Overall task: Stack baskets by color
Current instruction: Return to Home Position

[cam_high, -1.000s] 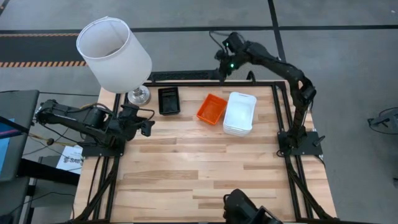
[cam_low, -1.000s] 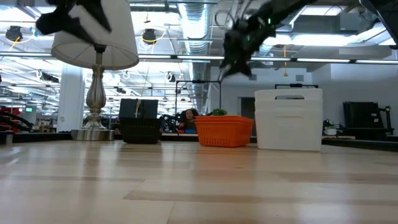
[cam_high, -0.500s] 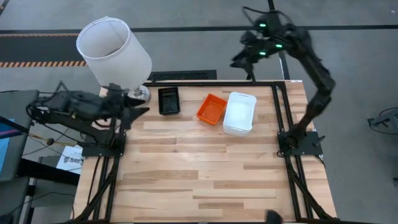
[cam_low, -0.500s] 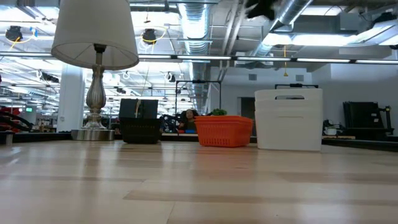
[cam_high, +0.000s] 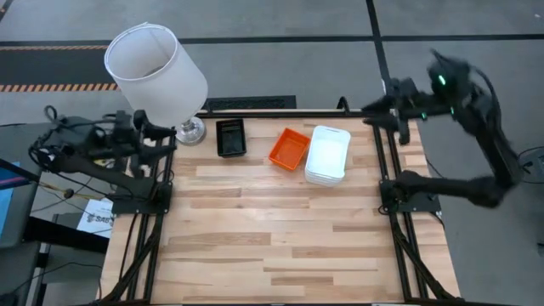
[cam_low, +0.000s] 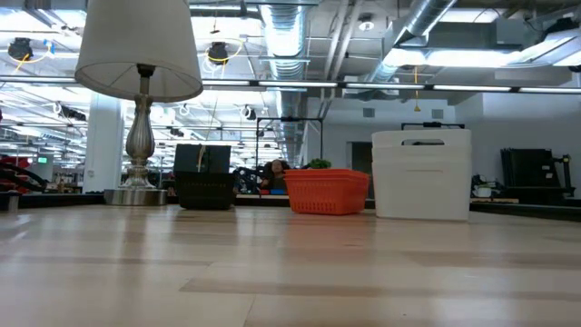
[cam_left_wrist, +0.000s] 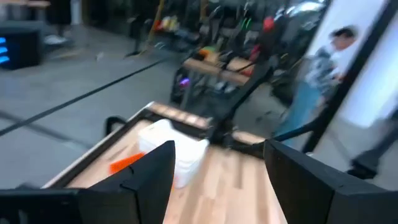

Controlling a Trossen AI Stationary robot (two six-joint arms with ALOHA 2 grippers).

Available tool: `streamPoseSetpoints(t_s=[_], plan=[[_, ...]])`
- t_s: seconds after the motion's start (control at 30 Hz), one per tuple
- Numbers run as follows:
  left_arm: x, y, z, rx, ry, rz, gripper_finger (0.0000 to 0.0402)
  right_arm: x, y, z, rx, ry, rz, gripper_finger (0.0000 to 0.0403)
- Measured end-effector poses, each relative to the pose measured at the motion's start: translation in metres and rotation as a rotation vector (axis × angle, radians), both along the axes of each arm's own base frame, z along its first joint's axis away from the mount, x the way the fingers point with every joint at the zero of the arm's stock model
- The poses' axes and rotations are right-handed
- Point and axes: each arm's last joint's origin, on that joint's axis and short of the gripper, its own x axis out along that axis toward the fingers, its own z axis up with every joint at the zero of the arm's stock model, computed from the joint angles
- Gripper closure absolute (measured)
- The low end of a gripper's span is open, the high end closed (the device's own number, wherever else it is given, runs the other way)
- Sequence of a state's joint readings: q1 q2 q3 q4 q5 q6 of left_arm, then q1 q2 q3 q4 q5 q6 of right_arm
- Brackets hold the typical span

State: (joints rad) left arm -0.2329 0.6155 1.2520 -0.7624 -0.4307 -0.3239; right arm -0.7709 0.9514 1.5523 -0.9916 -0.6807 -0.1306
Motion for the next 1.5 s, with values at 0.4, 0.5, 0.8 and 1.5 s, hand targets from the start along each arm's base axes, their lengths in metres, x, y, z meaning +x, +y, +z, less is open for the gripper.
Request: streamPoseSetpoints(t_s=[0.4, 0.5, 0.8, 1.5], plan=[[-0.027, 0.003, -0.122, -0.094, -0.270, -0.127, 0.0168, -0.044, 0.046, -0.152, 0.141, -0.517, -0.058, 0.0196], [-0.025, 0.002, -0.145, -0.104, -0.309, -0.142, 0.0168, -0.051, 0.052, -0.183, 0.158, -0.541, -0.050, 0.0195], [0.014, -0.007, -0.206, -0.150, -0.139, -0.142, 0.0168, -0.019, 0.037, -0.243, 0.244, -0.502, 0.017, 0.0199], [0.038, -0.012, -0.267, -0.123, -0.170, -0.124, 0.0168, 0.002, 0.051, -0.302, 0.259, -0.347, -0.061, 0.0198]])
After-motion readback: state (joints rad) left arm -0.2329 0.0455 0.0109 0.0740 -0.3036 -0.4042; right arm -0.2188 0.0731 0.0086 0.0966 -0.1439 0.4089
